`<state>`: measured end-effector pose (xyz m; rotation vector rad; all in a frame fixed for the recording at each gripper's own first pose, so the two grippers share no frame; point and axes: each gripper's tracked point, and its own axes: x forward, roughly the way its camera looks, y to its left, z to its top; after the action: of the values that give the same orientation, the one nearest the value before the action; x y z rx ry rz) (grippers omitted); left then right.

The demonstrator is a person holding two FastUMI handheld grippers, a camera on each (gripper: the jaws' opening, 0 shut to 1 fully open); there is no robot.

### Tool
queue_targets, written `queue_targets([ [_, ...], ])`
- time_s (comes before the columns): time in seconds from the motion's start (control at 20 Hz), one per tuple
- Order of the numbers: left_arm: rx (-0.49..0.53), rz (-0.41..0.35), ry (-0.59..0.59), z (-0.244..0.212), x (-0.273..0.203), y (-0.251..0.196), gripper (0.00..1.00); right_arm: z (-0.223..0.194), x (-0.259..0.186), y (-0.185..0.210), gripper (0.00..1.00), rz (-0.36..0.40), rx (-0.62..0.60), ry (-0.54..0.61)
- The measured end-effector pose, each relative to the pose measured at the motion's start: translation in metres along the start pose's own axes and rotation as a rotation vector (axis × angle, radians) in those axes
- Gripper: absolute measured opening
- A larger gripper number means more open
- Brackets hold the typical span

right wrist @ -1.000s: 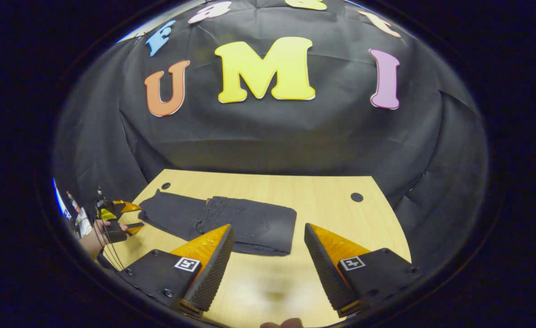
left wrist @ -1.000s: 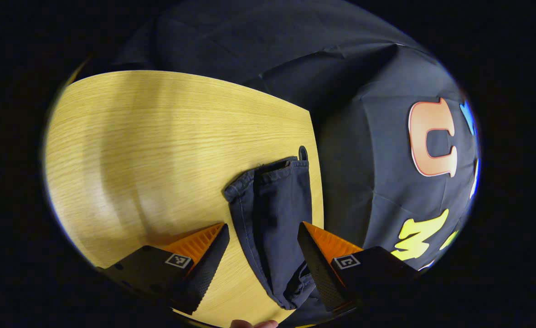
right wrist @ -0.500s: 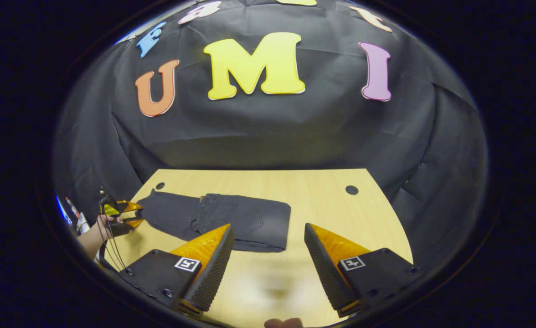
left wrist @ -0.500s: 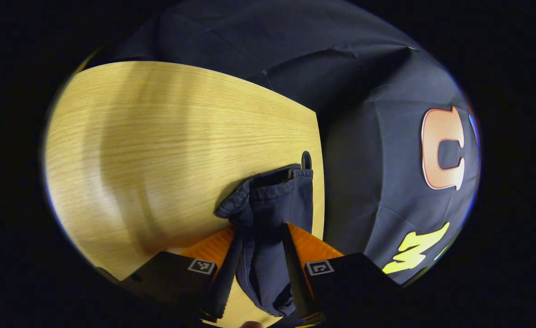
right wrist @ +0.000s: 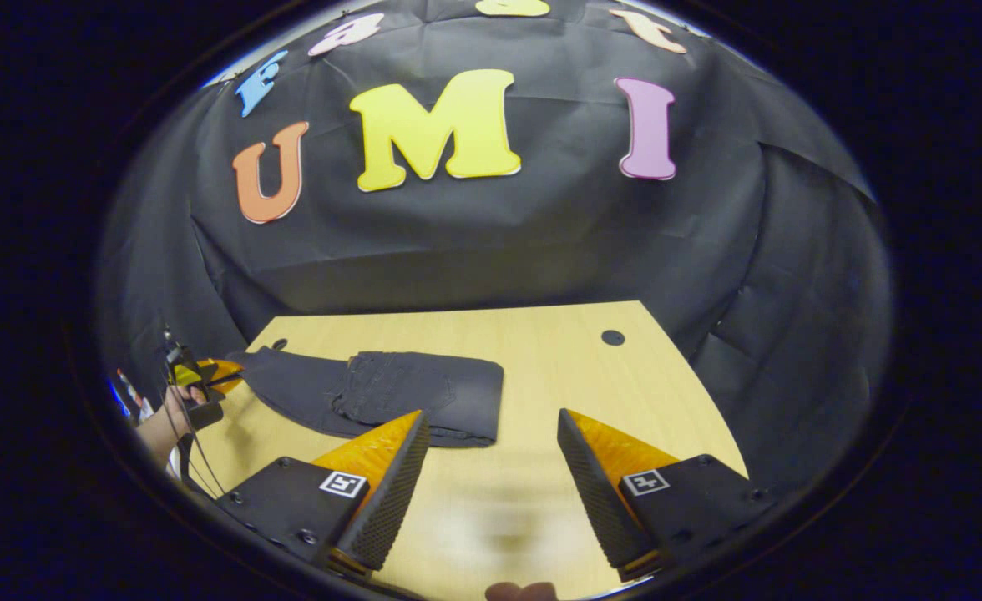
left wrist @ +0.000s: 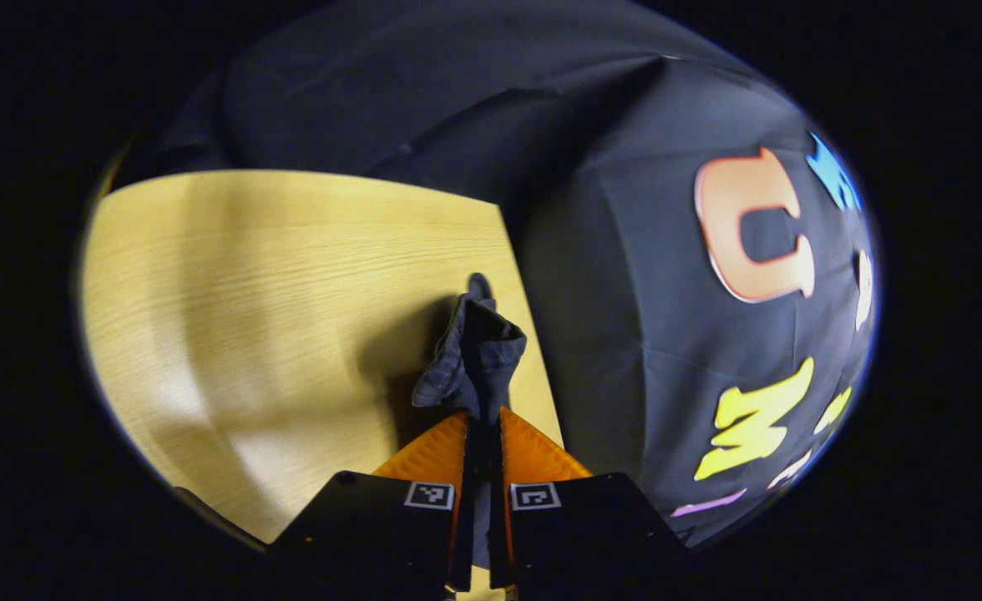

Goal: Grasp the waist and the cuffs of the jeans and fold them to make the two legs overlap; first hold the waist and fold one-third of the jeans toward the cuffs, then hold the cuffs and fold the remaining one-third in the same direction to finish folding.

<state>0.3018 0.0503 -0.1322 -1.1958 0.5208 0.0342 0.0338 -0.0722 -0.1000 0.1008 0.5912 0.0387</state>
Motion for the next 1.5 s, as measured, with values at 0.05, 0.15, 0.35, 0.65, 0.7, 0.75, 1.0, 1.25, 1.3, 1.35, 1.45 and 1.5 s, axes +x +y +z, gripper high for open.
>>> queue_targets([
  [0.05,0.050,-0.017,0.001,-0.004,-0.006,-0.016,0.11,-0.002,-0.006,-0.006,0.95,-0.007,0.006,-0.010],
  [0.15,0.143,-0.064,-0.003,-0.013,-0.016,-0.051,0.10,-0.006,-0.013,-0.014,0.95,-0.030,0.000,-0.033],
  [0.35,0.335,-0.143,0.006,-0.061,-0.023,-0.120,0.10,-0.016,-0.034,-0.030,0.92,-0.064,-0.065,-0.069],
  [0.65,0.699,-0.237,0.002,-0.163,-0.004,-0.210,0.10,-0.040,-0.061,-0.063,0.99,-0.094,-0.028,-0.071],
  [0.7,0.758,-0.250,0.013,-0.185,0.003,-0.219,0.10,-0.044,-0.065,-0.072,0.94,-0.105,-0.018,-0.066],
  [0.75,0.819,-0.263,0.021,-0.208,0.009,-0.226,0.10,-0.048,-0.067,-0.082,0.99,-0.122,-0.008,-0.060],
  [1.0,1.081,-0.260,0.032,-0.313,0.041,-0.218,0.10,-0.069,-0.084,-0.130,0.94,-0.202,0.071,-0.019],
  [1.25,1.269,-0.201,0.084,-0.385,0.084,-0.168,0.10,-0.094,-0.090,-0.158,0.94,-0.244,0.102,0.037],
  [1.3,1.281,-0.180,0.107,-0.391,0.092,-0.153,0.10,-0.099,-0.089,-0.160,0.94,-0.245,0.103,0.051],
  [1.35,1.291,-0.156,0.123,-0.399,0.094,-0.139,0.10,-0.103,-0.086,-0.161,0.94,-0.244,0.104,0.063],
  [1.45,1.278,-0.130,0.151,-0.411,0.098,-0.122,0.11,-0.106,-0.079,-0.159,0.96,-0.234,0.099,0.081],
  [1.5,1.257,-0.124,0.151,-0.411,0.099,-0.123,0.11,-0.106,-0.075,-0.158,0.96,-0.229,0.093,0.085],
])
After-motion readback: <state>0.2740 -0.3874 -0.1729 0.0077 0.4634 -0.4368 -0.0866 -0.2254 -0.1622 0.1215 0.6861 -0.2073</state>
